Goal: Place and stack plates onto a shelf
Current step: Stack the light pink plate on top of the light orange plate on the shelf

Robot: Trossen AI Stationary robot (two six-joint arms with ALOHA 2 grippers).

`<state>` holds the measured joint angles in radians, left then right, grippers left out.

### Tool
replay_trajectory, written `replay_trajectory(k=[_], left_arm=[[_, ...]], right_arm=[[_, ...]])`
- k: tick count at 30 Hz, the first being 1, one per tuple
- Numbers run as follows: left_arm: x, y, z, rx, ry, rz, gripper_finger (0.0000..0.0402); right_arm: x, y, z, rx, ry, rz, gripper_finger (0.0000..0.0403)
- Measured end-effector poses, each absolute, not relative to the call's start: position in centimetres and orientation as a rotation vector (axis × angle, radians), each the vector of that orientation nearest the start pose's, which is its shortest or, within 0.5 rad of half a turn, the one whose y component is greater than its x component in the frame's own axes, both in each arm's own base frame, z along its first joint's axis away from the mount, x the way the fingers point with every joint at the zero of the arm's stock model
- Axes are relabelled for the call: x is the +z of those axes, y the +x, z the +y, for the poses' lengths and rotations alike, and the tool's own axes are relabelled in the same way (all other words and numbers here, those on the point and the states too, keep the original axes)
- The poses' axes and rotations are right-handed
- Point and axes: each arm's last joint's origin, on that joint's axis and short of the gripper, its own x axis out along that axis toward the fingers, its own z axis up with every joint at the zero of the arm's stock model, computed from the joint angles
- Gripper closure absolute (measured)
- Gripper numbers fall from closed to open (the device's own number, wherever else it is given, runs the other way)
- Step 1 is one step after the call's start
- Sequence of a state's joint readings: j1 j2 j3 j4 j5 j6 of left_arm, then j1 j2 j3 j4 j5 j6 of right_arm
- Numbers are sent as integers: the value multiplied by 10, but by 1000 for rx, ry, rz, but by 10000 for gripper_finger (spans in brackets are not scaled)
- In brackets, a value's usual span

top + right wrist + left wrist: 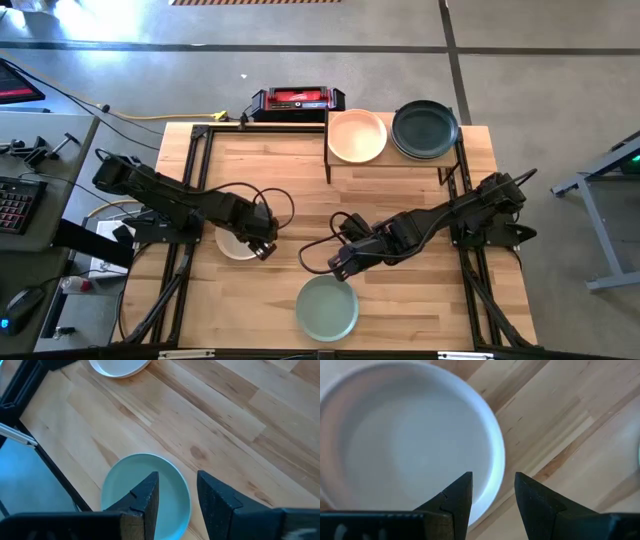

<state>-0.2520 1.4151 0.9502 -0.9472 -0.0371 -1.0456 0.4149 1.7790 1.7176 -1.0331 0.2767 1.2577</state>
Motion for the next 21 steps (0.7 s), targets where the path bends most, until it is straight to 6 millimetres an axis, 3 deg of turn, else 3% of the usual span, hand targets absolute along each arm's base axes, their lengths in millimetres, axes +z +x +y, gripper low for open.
replay_trajectory(k=[9,21], left_arm=[[187,225,-76,530,-704,1293,267],[167,214,-91,473,-700,1288,267]], right_arm=[[322,339,141,-513,776,920,290],[322,340,140,-515,776,919,290]])
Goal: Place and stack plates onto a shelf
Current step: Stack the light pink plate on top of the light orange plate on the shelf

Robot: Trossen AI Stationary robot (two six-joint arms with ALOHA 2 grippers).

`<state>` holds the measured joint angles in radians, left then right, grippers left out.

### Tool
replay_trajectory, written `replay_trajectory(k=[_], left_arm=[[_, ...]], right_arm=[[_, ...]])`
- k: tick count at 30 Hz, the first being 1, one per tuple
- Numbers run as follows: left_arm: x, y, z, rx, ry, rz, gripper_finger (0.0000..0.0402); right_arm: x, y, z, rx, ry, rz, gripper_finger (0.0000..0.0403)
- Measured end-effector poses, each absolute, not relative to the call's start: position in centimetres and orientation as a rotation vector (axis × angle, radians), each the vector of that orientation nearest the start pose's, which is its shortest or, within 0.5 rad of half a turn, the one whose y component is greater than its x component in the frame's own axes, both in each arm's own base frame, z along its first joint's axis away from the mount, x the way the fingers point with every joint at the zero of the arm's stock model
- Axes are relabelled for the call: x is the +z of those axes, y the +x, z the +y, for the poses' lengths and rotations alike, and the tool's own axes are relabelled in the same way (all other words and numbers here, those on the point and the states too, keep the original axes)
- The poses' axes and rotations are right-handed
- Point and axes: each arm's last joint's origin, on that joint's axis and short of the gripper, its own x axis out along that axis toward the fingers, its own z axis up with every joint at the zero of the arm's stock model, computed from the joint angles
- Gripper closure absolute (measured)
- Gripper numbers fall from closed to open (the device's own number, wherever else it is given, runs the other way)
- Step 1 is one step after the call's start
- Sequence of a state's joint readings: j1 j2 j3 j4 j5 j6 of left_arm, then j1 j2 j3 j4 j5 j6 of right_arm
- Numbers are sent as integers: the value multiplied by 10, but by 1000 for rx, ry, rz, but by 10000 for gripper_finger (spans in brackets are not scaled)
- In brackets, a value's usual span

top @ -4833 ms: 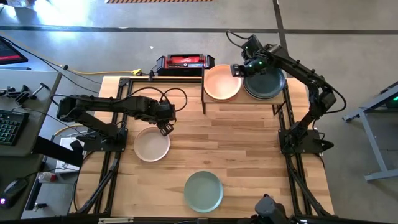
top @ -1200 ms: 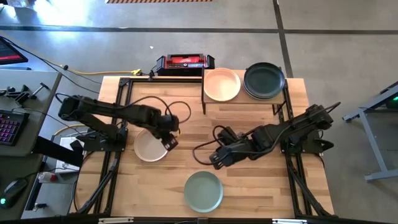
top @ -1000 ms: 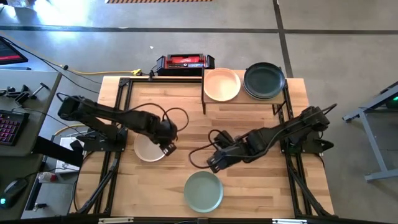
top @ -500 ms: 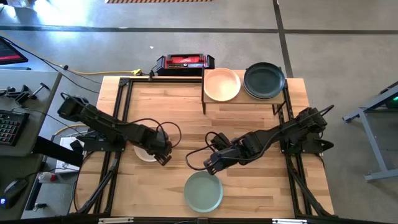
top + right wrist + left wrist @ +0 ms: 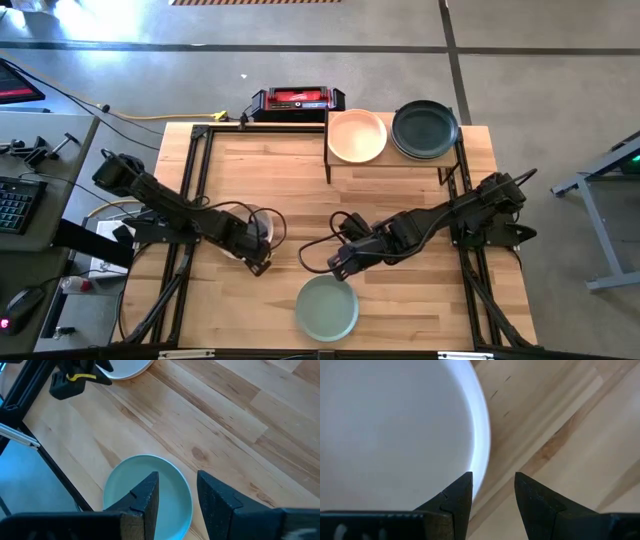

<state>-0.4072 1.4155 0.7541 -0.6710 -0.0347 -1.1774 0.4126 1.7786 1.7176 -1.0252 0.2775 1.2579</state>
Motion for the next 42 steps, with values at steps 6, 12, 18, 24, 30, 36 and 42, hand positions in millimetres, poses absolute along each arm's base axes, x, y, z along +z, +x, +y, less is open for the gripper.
replay_trajectory(k=[6,12,18,24,30,36,42], left_arm=[[159,209,-91,479,-684,1291,267],[147,202,-88,491,-710,1301,267],[140,197,-86,504,-699,1317,267],[137,195,-85,511,-700,1312,267],[137,195,-85,503,-696,1306,289],[137,196,-85,474,-661,1308,346],[137,196,-85,425,-597,1316,394]], right_arm=[[322,340,140,-513,778,913,290],[323,341,140,-507,784,904,290],[323,341,141,-504,787,900,290],[323,342,141,-504,791,897,290],[324,343,141,-495,798,882,290],[325,343,141,-500,794,874,290],[325,343,140,-509,789,864,290]])
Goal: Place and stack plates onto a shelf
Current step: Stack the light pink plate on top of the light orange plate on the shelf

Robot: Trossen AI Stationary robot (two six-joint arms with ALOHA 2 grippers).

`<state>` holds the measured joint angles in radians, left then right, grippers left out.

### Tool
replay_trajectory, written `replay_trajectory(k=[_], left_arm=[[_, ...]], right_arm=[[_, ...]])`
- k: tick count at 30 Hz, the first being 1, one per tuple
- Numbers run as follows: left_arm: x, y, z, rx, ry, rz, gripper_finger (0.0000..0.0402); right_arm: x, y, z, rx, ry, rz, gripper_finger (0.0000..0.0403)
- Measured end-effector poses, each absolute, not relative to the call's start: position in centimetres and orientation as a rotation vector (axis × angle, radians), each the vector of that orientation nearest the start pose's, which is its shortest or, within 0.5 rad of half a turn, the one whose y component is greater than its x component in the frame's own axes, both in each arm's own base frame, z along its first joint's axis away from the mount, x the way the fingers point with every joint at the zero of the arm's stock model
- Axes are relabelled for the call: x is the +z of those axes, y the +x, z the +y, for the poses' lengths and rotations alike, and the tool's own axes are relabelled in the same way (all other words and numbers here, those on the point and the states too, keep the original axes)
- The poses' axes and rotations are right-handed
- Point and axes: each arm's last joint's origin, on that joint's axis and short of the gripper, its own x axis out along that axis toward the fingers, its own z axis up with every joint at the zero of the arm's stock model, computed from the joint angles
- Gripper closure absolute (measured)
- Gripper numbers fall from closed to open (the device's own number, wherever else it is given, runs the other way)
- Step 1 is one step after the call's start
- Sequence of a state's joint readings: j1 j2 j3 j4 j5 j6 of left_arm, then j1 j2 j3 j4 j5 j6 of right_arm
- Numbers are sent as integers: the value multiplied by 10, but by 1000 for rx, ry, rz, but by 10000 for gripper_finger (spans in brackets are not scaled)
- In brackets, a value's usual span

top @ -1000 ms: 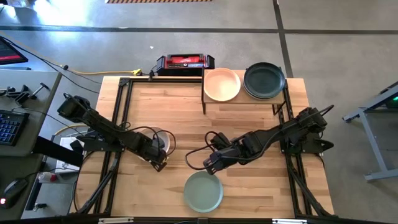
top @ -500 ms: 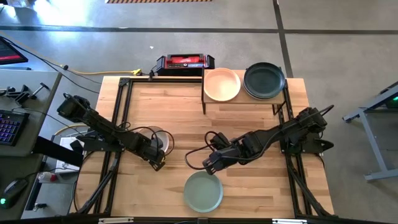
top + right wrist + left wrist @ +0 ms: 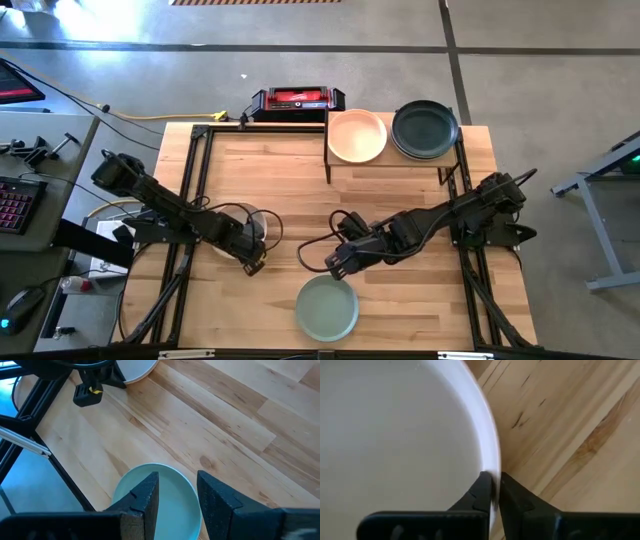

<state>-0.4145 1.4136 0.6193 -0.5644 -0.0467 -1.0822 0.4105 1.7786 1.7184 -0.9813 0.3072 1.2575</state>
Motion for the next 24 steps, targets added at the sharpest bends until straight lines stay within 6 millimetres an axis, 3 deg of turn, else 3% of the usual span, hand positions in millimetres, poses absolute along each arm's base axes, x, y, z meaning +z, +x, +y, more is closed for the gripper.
replay_trajectory(k=[7,13,24], left_arm=[[144,200,-87,342,-517,1346,394],[164,211,-92,222,-381,1351,394],[210,217,-94,-21,0,1449,395]], right_arm=[[325,346,134,-521,789,859,290],[325,352,117,-545,759,847,287],[325,364,70,-640,748,810,227]])
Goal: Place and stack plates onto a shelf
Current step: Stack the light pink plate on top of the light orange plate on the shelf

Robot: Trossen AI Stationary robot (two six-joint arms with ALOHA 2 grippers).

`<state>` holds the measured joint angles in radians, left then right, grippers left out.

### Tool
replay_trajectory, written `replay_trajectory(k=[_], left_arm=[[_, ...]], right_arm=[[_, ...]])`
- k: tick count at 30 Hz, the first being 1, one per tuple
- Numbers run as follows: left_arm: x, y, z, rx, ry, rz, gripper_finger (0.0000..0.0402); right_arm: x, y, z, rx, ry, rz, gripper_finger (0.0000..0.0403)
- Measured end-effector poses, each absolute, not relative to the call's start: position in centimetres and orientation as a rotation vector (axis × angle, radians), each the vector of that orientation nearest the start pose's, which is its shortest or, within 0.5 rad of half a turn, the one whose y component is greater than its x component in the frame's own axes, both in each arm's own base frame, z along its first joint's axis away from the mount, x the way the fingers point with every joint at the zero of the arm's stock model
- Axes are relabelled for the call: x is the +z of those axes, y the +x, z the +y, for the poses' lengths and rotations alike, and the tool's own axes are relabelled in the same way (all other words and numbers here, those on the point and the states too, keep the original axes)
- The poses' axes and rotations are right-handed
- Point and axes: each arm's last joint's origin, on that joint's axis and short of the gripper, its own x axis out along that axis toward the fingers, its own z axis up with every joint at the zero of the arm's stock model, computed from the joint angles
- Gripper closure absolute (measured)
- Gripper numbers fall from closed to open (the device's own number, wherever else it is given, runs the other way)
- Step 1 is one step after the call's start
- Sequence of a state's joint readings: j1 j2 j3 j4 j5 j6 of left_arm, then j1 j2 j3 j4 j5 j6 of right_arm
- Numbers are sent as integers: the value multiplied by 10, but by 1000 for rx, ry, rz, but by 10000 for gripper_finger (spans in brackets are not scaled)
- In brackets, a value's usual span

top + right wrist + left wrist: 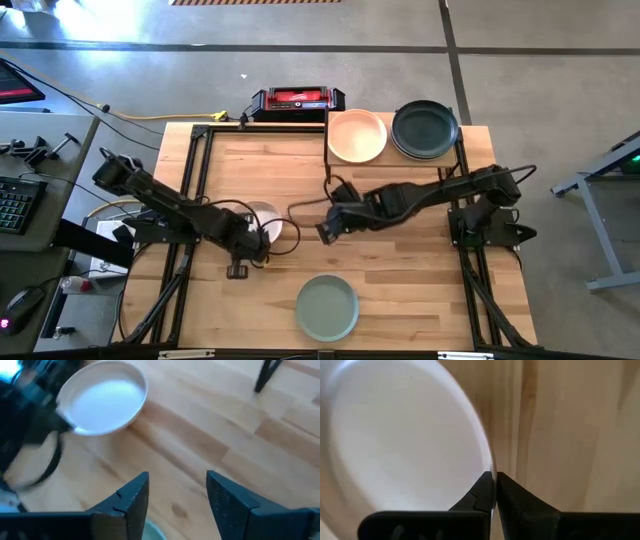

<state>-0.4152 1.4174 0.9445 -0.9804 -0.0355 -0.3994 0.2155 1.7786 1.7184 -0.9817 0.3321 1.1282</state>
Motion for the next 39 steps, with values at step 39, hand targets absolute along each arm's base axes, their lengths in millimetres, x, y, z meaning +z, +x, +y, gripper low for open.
replay_trajectory(k=[39], left_arm=[[278,235,-84,-162,1246,1258,394]], right_arm=[[331,381,-35,-631,854,724,223]])
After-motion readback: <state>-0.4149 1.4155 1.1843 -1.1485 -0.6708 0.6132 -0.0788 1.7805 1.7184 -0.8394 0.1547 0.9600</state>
